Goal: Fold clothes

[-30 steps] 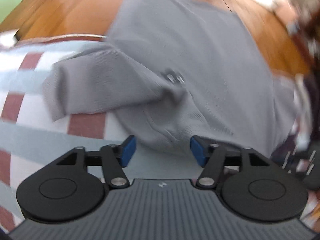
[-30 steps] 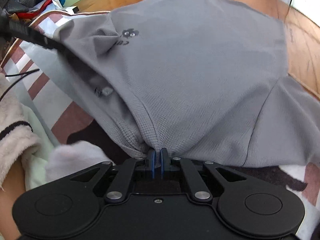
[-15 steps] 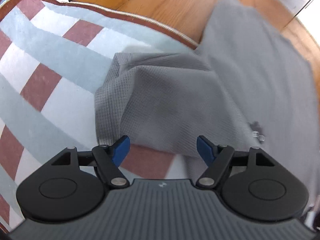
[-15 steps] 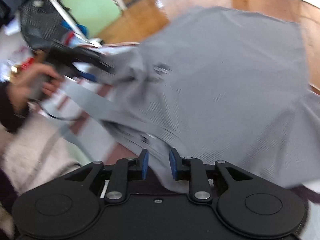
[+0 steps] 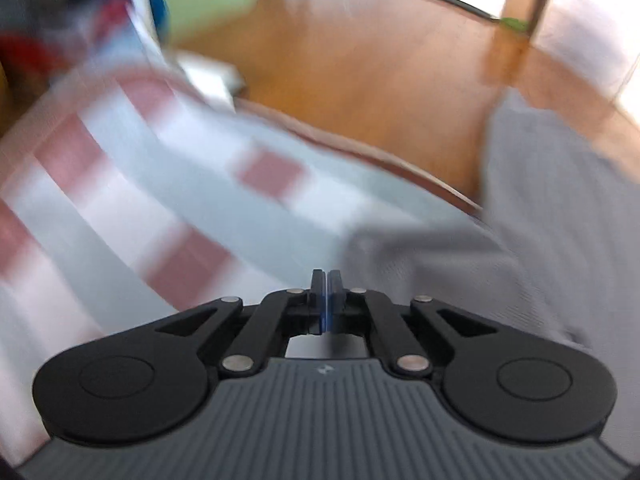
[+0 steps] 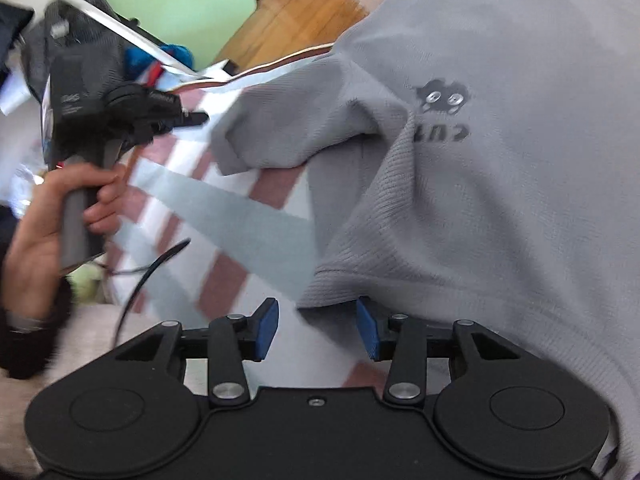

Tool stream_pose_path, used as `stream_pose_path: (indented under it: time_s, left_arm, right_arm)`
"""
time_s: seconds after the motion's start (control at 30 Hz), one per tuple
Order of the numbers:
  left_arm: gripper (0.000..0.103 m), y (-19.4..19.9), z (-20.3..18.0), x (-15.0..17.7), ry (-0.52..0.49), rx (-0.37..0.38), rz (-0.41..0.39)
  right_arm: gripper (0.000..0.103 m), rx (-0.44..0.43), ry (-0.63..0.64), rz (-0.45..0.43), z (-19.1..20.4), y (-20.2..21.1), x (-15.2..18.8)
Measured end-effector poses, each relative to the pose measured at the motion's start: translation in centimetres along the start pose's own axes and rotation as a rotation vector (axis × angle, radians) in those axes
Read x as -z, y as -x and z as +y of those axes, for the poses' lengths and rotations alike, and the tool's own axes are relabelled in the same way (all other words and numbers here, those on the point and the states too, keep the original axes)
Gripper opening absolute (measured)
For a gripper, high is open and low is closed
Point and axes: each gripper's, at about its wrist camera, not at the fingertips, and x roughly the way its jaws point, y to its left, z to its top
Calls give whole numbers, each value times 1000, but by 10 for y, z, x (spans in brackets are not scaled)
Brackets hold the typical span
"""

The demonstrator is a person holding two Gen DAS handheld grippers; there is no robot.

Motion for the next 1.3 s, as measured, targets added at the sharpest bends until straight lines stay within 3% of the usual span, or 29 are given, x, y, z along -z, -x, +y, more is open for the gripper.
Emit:
stream_pose_path:
  time_s: [0.07,0.13,0.17,0.2,0.23,0.27,0.4,0.47,0.57,0.63,0.7,0.73,0.77,0.8,0.83,0.87,0.9,0.97,1.0,1.07,1.17,1.23,1.3]
  left_arm:
    - [4,-7,10,11,60,122,64]
    - [10,-12,9,14,68,158,96]
    - [24,-14,6,14,56,148,101]
    - [45,-17,2,15,40,123,107]
    - [55,-21,1,14,24,86,109]
    - [60,-24,0,12,8,49,111]
    - [61,-18,5,8,34,43,64]
    - [61,-13,13,7,103,133,54]
    - [61,-14,12,4,139,255,69]
    - [69,-18,1,4,91,268,84]
    - [84,-26,-19,7,-18,230,125]
    - [84,-35,-30,12,-89,192,164]
    - [79,-43,-39,16,-145,130,199]
    - [55,-51,-47,22,-201,66,233]
    - [39,-49,-55,24,-266,0,196]
    - [5,-44,-62,22,-317,-36,152]
    - [3,-37,-63,18,-324,-54,101]
    - [3,-11,-52,4,-245,-83,-47]
    - [3,3,-44,-4,-199,-101,-119]
    - [3,32,-16,-19,-43,-95,-232]
    - [4,26,21,-31,107,12,-198]
    - [4,-2,33,-32,125,-15,-87]
    - [4,-21,43,-28,153,-10,-26]
  right_arm:
    - [49,22,-6,-35,1,-2,4]
    - [49,5,-17,-65,0,-7,4]
    - [48,-8,-5,-72,1,-14,0]
    - [32,-13,24,-64,3,-20,-5]
    - [6,-11,51,-58,7,-26,-9]
    - [6,20,74,-71,12,-27,-13]
    - [6,114,103,-246,12,1,-14]
    - [6,188,69,-296,4,10,-13]
    - [6,291,16,-290,-10,9,-14]
    - [6,254,-30,-276,-15,9,-11]
    - [8,196,-40,-254,-16,8,-8]
    - [11,168,-40,-239,-15,6,-6]
    - [11,140,-40,-223,-16,5,-4]
    - [12,118,-49,-206,-16,2,-3]
    - [19,96,-57,-188,-17,-1,-2]
    - [26,74,-65,-170,-17,-4,-2]
    - [38,54,-74,-154,-18,-7,-2]
    - [36,39,-81,-140,-18,-13,-4]
    - [7,30,-61,-149,-16,-13,-5]
    - [7,-17,19,-175,-5,-5,-1]
    - [7,-20,242,-172,26,7,14]
    - [7,42,350,-92,40,-6,24]
    - [8,76,411,-15,45,-21,33]
